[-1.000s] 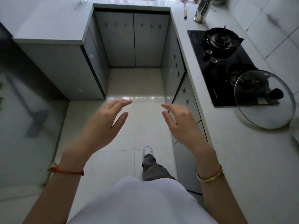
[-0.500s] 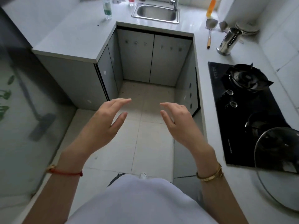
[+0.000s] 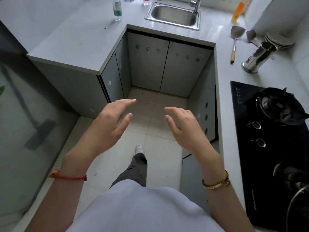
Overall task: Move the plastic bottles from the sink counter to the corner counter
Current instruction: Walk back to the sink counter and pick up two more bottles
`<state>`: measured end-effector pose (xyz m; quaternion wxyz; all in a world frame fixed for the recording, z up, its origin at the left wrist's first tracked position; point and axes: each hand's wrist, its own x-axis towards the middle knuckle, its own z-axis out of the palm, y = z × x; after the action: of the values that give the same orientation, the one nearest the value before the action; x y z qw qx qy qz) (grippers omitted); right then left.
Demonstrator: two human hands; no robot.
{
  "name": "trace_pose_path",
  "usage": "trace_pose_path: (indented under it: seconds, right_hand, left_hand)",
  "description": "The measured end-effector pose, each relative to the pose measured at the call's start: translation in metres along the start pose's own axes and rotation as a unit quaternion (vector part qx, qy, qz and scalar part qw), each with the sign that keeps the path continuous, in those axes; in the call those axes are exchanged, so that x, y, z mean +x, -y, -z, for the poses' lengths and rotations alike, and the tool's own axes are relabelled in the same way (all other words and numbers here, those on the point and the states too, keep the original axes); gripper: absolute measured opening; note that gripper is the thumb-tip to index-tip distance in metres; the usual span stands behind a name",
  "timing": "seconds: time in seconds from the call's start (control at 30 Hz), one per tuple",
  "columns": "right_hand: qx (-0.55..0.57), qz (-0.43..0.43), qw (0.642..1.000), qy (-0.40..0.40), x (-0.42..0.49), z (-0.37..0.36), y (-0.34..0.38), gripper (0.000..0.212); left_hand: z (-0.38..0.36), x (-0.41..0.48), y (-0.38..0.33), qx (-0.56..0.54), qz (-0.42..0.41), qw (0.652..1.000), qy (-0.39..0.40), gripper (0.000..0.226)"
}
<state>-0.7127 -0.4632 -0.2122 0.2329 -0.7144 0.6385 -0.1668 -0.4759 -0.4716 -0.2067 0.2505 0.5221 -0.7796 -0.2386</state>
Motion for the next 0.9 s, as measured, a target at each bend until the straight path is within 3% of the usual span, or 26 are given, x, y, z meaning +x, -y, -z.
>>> trace_pose_path:
  seconds: [0.53,0.9]
  right_hand:
    - [0.015,0.004,0.999,-0.046,0.259,0.03,0.034,0.036]
    - [0.001,0.003,0.999,-0.038,0.329,0.019,0.057,0.035]
  left_hand:
    - [0.076,0.223,0.106,0.016,0.008,1.0,-0.01,0.042]
    - [0.103,0.269,0.157,0.028,0.021,0.999,-0.014,0.043]
